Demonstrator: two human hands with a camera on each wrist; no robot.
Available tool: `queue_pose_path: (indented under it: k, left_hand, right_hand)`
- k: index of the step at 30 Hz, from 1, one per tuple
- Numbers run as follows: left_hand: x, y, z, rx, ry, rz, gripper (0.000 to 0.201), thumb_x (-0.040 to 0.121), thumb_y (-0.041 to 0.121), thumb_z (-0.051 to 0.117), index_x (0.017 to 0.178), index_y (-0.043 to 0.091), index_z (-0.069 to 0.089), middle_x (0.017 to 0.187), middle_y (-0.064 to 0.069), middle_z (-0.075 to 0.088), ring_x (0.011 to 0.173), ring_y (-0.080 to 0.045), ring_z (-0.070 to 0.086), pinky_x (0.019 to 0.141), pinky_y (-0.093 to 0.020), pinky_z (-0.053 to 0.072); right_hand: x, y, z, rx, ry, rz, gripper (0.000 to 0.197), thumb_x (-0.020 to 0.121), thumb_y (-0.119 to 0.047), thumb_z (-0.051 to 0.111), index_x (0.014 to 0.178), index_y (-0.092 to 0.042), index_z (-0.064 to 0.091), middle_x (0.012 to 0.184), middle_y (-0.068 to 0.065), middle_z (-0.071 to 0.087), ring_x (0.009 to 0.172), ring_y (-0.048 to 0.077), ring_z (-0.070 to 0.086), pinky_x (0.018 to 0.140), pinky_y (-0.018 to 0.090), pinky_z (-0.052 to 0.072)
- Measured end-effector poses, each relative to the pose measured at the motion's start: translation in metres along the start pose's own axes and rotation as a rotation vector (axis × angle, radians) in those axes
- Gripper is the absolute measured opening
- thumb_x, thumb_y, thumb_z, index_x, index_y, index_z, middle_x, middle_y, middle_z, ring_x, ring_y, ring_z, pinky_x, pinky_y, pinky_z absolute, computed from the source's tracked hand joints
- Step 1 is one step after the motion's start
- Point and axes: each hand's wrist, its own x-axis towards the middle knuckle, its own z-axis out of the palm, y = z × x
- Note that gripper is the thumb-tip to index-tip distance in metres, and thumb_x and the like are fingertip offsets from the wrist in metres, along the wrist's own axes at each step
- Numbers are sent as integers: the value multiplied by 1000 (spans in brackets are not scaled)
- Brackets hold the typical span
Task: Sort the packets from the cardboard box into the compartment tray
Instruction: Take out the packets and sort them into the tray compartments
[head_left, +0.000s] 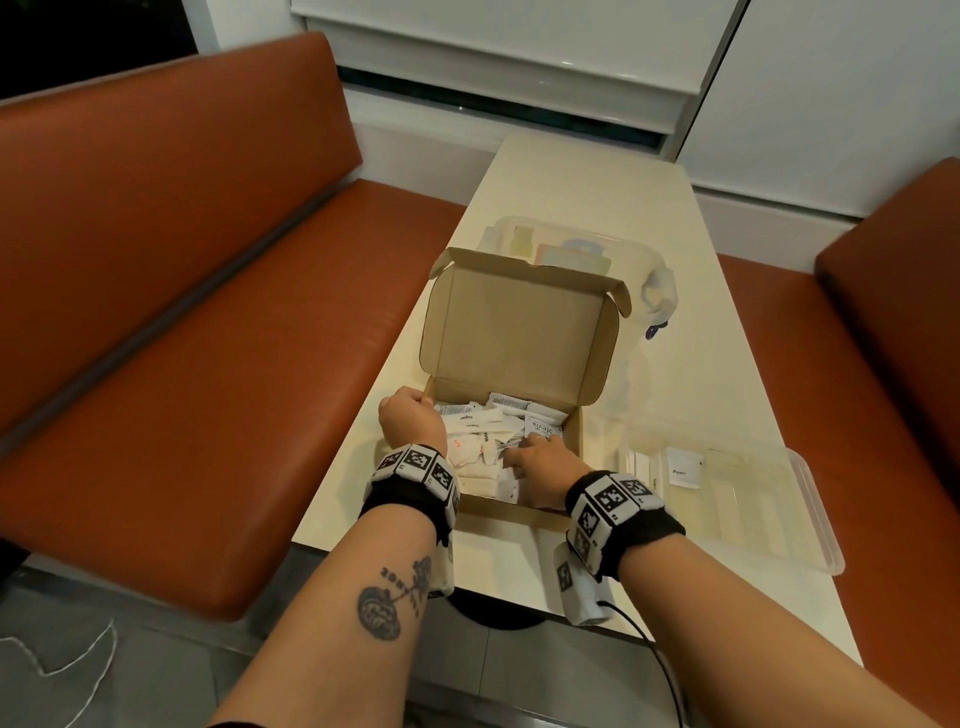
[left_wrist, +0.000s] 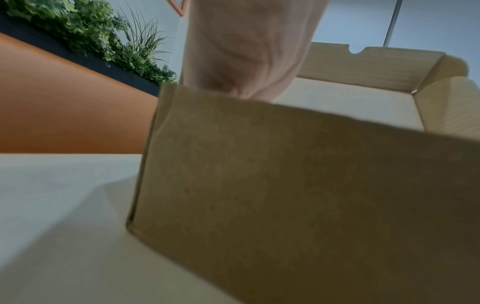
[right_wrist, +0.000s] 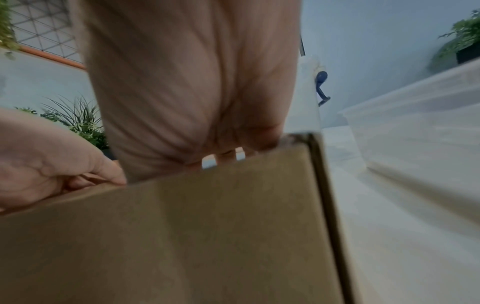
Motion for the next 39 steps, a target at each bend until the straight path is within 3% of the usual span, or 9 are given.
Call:
queue_pose_path:
  k: [3,7,13,17,23,26,30,33,39]
  left_hand:
    - [0,0,0,-3,-2,-3,23,95,5,48,110,1,66,120,-19,59,106,-34,56,83,-38,44]
    - [0,0,0,-22,3,0,23,94,4,49,109,1,66,120,-19,59,107,-34,56,82,-36,44]
    - [0,-1,-4,-73,0,-8,22,92,8,57,111,1,66,119,-17,62,110,-33,56,85,-35,44]
    - [-4,0,-7,-90,18,17,34,88,25,66,115,6,58,117,-15,59,104,-30,56,77,-31,39]
    - [-17,19,-3,-233,187,318,27,93,39,54,89,13,50,88,0,52,70,-11,45,71,-31,42]
    - [-22,32,1,-377,-36,302,40,88,61,45,93,22,51,92,4,57,80,-5,53,83,-35,49]
    - [-28,47,1,-702,-608,-38,82,67,88,39,114,25,63,112,-5,68,105,-28,64,98,-51,47]
    - [-32,52,3,-969,-867,-170,71,80,74,46,103,13,74,112,-19,69,101,-32,68,93,-50,51]
    - [-36,47,10,-913,-821,-175,39,87,28,65,120,9,61,116,-20,65,101,-35,66,91,-52,51]
  right_hand:
    - [0,0,-2,54,-19,-30,46,87,-12,58,132,-21,49,125,9,52,113,30,52,84,31,43]
    - [0,4,-9,250,-72,5,49,81,-15,72,126,-24,56,105,0,57,66,17,61,57,23,49]
    - [-1,14,-18,393,61,35,59,77,-23,77,131,-18,55,120,1,60,85,12,54,71,21,42]
    - [-6,20,-35,547,259,21,61,81,-27,74,135,-12,50,132,5,57,88,15,65,60,9,45]
    - [-7,19,-53,1014,439,-52,27,81,-17,73,107,-14,66,100,6,71,69,2,66,51,10,48]
    - [-9,14,-61,1209,478,-94,23,81,-13,73,103,-13,66,92,4,70,69,8,69,53,18,53]
    - [-7,7,-65,1410,458,-149,31,81,-9,73,110,-6,64,101,12,71,81,20,71,65,33,61]
    - [-3,4,-64,1475,472,-133,34,80,-10,74,111,-6,62,106,15,69,87,25,70,70,38,61]
    - [5,-1,-59,1002,617,-1,42,80,-25,73,109,-12,46,100,0,57,74,26,66,58,36,58]
